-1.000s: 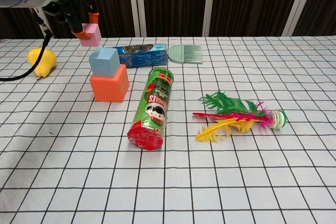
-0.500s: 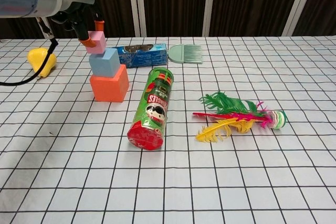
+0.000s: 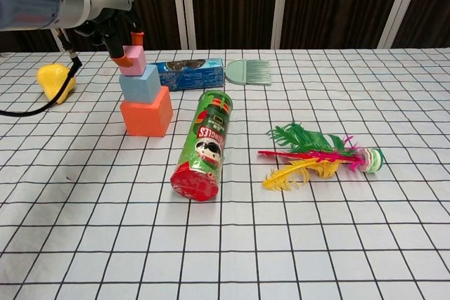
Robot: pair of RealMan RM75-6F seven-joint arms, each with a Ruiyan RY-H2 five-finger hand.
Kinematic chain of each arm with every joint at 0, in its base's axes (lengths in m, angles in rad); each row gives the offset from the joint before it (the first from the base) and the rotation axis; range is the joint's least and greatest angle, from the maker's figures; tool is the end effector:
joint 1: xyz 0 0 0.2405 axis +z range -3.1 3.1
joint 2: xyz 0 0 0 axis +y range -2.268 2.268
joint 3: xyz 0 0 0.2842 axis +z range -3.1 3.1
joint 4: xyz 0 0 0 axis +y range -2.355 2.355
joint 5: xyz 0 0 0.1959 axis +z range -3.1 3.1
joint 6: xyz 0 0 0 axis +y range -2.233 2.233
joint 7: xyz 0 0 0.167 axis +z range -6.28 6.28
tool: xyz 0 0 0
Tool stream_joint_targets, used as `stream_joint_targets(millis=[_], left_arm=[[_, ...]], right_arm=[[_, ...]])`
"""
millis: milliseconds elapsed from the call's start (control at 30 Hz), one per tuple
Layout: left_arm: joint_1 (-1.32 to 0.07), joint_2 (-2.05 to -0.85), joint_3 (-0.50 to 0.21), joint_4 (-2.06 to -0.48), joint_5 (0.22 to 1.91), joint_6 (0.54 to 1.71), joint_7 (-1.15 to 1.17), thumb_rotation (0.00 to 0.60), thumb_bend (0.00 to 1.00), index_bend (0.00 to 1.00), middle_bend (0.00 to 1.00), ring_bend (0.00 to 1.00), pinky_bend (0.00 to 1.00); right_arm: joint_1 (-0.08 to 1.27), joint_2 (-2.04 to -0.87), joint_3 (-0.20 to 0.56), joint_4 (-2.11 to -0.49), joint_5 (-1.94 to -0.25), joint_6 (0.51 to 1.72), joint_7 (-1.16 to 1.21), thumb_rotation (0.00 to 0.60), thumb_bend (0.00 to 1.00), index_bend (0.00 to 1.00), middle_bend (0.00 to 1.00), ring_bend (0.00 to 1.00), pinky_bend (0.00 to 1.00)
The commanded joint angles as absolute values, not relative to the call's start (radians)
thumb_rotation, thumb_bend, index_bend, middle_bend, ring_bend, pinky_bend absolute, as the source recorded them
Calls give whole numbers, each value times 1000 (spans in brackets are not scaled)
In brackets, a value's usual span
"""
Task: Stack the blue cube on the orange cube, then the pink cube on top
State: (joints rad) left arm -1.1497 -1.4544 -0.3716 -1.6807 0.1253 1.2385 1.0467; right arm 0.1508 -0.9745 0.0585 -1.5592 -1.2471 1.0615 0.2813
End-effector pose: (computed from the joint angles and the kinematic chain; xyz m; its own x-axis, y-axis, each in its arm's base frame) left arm -0.0739 0.4464 0.0493 0.5869 0.2818 0.7591 0.7977 -0.0405 -0.6017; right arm -0.3988 -0.2165 0.2060 0.1958 -0.2796 0.9399 -0.9180 0.2849 0.2760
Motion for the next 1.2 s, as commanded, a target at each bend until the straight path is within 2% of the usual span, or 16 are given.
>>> stream_joint_targets(millis=[33,1200], left_arm=[[-1153,-1455,-369,-1681,127,1238,1046,600,400,443,891,755,884],[-1178,-1456,-355,-1681,89,1255,1052,600,400,444,891,755,884]], right_arm=[[150,-973,59,-1561,-1246,1062,282,600,107,143,91,100,61],[149,-966,59,-1567,-1241,1054,288,600,106,143,91,100,61]])
